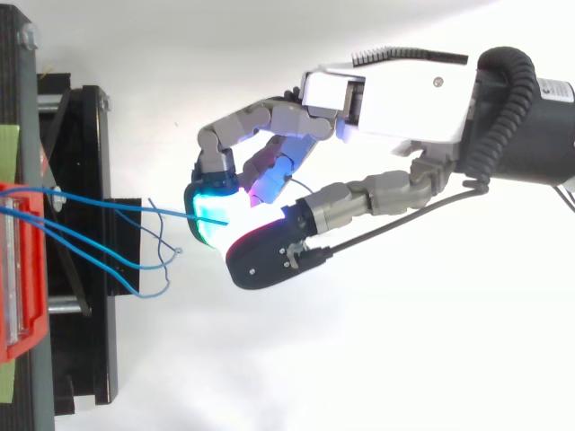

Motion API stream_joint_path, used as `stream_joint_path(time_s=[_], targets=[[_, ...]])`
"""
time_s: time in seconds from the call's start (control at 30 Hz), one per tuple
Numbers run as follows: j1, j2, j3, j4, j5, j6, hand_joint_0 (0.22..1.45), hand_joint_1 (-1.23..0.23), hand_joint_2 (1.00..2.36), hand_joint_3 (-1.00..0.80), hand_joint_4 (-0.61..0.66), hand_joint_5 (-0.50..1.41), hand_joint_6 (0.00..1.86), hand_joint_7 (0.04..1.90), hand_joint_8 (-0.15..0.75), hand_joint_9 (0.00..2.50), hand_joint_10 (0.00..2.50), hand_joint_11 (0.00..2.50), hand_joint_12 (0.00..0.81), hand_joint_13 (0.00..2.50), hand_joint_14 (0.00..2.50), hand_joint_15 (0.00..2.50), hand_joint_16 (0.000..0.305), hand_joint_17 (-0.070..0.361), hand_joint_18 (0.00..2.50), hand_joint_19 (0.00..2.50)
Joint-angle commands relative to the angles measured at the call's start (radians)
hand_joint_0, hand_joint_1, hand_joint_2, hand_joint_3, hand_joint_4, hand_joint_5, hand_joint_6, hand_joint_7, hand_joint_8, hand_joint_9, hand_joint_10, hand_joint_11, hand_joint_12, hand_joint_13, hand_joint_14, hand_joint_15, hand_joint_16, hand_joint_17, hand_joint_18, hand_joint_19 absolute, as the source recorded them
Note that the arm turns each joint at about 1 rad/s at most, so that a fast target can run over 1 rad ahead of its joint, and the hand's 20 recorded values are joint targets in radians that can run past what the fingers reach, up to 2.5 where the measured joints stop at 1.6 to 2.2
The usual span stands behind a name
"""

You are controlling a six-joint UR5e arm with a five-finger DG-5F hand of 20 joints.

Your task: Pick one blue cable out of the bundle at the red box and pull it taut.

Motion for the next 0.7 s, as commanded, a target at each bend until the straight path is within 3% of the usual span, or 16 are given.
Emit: stream_joint_path(time_s=[0.0,0.27,0.67], targets=[[-0.001,0.0,0.0,0.001,0.0,0.001,0.56,-0.62,1.01,-0.38,0.01,-0.05,0.64,1.19,0.204,1.09,0.01,0.55,0.39,0.8,0.01,0.41,0.05,0.112,0.61,0.41],[-0.001,0.0,0.0,0.001,0.0,0.001,0.57,-0.67,1.01,-0.35,0.02,-0.06,0.71,1.11,0.195,1.1,0.01,0.57,0.382,0.81,0.01,0.41,0.047,0.107,0.62,0.42],[0.001,0.0,0.0,0.001,0.0,0.003,0.56,-0.57,1.01,-0.37,0.02,-0.05,0.67,1.14,0.195,1.12,0.01,0.56,0.392,0.81,0.01,0.41,0.049,0.111,0.63,0.42]])
